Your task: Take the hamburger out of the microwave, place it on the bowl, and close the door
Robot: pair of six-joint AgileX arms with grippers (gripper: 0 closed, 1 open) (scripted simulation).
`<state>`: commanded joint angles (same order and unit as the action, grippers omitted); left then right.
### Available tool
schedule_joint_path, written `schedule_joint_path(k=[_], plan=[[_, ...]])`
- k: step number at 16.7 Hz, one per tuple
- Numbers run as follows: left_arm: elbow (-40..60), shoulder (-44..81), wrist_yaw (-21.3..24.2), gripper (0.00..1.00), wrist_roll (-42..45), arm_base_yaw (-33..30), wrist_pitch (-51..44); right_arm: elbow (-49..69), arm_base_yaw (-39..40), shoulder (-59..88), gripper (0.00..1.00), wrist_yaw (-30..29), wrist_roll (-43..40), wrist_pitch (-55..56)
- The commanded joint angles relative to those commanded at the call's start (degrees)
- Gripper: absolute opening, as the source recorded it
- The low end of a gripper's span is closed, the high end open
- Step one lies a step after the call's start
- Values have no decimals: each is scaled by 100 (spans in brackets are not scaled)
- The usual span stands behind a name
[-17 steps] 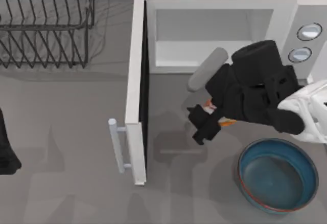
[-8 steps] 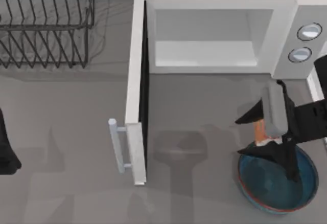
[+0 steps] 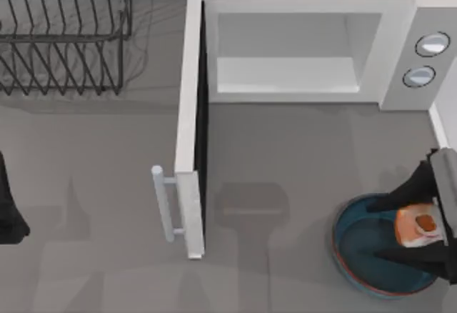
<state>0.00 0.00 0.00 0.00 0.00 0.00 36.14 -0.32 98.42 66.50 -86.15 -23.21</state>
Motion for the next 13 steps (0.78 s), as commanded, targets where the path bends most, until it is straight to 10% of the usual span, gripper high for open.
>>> schedule_joint_path(k=[13], plan=[[0, 0, 0, 100, 0, 0, 0, -369, 514, 340, 0, -123, 1239, 1903]])
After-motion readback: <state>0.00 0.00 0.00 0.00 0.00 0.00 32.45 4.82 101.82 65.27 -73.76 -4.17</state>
